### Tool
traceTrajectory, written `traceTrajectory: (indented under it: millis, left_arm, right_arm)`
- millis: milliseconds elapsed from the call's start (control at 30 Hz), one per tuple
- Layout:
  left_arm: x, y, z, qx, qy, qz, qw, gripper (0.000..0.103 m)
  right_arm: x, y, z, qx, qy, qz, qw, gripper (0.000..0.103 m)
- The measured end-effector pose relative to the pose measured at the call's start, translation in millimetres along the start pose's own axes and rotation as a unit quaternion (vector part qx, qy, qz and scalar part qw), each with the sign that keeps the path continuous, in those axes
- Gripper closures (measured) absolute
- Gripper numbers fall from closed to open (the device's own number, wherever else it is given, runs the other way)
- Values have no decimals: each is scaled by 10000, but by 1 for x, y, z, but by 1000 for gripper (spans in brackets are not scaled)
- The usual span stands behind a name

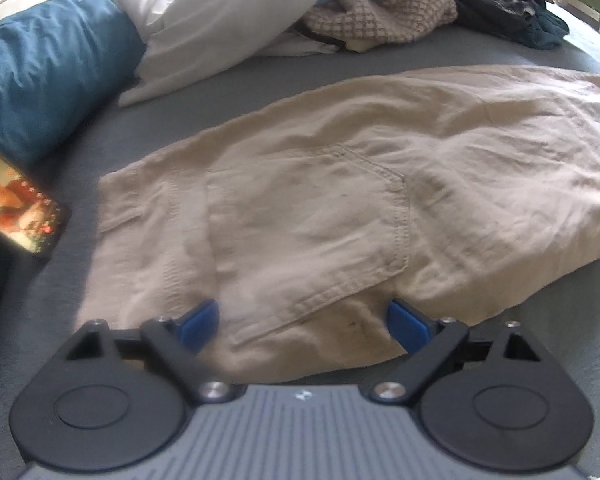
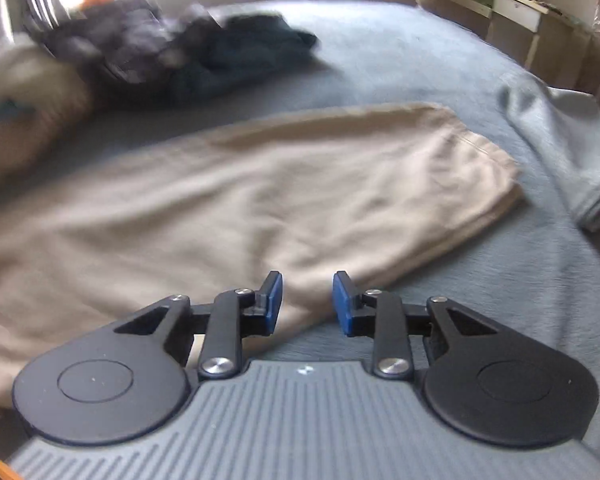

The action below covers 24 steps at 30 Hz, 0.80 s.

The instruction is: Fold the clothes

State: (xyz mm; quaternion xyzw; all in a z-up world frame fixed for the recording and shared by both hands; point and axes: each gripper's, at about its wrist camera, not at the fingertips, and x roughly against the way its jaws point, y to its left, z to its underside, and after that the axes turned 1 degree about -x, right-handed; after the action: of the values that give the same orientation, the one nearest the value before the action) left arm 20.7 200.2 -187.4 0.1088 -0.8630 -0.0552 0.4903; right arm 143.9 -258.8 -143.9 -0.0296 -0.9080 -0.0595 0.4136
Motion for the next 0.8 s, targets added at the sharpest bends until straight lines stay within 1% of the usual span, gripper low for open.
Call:
traceTrajectory:
  millis: [67,133,200,267,367,467,500,600,733,767,800]
  left_arm:
    - [8,4,-2,36,-86,-31,10000,11]
    - [13,10,-5,96,-169,-70,9998,11]
    - [16,15,-8,180,-237,-115,9995,11]
    - [13,20,-11,328,-202,-163,9991,11]
    - [4,24,-10,504,-64,-207,9985,11]
    - [-5,24,-7,557,14,-219,9982,11]
    - [-6,23,-7,541,15,-230,9983,11]
    - [-4,20,-7,516,-22,-297,9982,12]
    - [3,15,-15,522,-204,-331,9979,12]
    - [5,14,-18,509,-261,-334,9978,12]
    - [7,11,-21,491,-317,-335,9977,12]
  right_arm:
    - [11,20,1,89,-101,-437,9990,76]
    - [15,48,3,264,-97,-788,9965,76]
    - [9,75,8,343,61,-1094,9934,76]
    - [4,99,16,399,250,-1355,9897,76]
    - [-2,122,34,573,521,-1442,9865,76]
    - [-16,125,51,568,694,-1394,9862,76]
    - [-16,124,53,605,620,-1439,9858,75]
    - [-19,125,54,770,582,-1502,9839,75]
    - [-19,124,57,729,536,-1537,9840,72]
    - [-18,125,58,726,512,-1538,9841,70]
    - [-17,125,59,752,491,-1555,9837,65]
